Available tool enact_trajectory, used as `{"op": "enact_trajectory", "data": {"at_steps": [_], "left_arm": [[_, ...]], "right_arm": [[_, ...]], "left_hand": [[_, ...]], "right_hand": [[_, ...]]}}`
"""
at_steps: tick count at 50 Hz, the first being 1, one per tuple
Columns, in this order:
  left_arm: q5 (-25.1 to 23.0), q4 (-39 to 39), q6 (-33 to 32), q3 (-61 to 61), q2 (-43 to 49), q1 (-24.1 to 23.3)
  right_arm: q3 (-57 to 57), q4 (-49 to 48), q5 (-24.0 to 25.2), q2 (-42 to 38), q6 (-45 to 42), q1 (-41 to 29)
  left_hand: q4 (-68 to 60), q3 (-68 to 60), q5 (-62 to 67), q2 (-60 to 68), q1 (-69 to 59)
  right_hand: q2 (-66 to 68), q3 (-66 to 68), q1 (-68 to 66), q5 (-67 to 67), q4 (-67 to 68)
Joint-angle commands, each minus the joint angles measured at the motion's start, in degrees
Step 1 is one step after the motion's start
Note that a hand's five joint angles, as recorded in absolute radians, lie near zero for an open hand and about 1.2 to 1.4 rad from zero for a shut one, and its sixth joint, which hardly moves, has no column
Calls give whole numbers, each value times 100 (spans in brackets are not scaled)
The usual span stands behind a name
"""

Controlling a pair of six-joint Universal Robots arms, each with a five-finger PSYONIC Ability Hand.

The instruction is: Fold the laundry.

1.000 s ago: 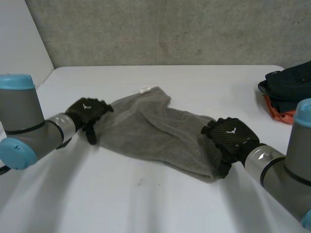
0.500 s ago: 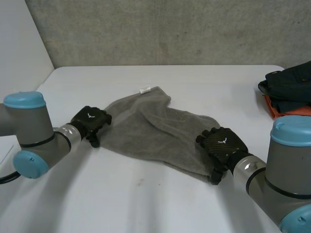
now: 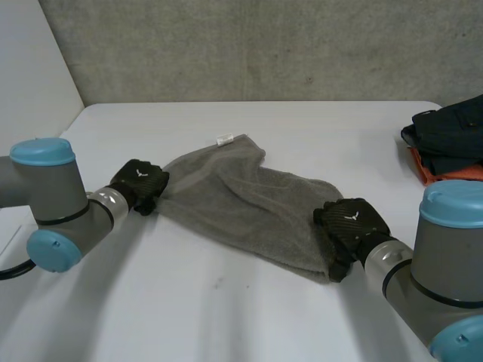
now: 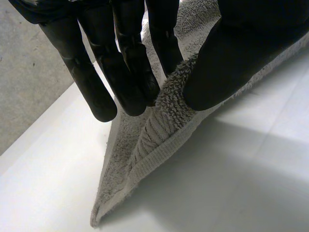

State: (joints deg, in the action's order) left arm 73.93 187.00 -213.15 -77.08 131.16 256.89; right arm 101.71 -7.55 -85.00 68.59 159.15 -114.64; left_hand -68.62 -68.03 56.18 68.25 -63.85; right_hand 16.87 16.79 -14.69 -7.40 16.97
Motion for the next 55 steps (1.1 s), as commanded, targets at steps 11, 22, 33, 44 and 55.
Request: {"op": "enact_trajectory", "data": {"at_steps": [11,22,33,44,55], "left_arm": [[166,-181,625,-1002,-2145,-174],[166,-295,1688,-1380,-4597,-192],[104,-251,2603,-1898,-5320,-174],[209,-269,2568,-1935,-3135,-552],[719,-278,2304,-1688,-2586,-491]], "right_arm": [[-608,60,-52,-129,-339,-120],[-1819,332,-96,1491,-1896,425],[-4237,1537,773,130,-1923,407],[-5187,1792,1153,-2007,-2617,311],[-3898,1880,54,-814,-729,363]], "left_hand": [[-1138,-1197,1382,1175,-1615],[-1138,-1197,1382,1175,-1615],[-1138,-1197,1382,1175,-1615],[-1138,-1197,1382,1175,-1615],[-1138,-1197,1382,1175,-1615]], "right_hand": [[6313,6321,-6531,-6260,6303],[6313,6321,-6531,-6260,6303],[6313,6321,-6531,-6260,6303],[526,535,-744,-474,517],[-687,-679,469,740,-697]]}}
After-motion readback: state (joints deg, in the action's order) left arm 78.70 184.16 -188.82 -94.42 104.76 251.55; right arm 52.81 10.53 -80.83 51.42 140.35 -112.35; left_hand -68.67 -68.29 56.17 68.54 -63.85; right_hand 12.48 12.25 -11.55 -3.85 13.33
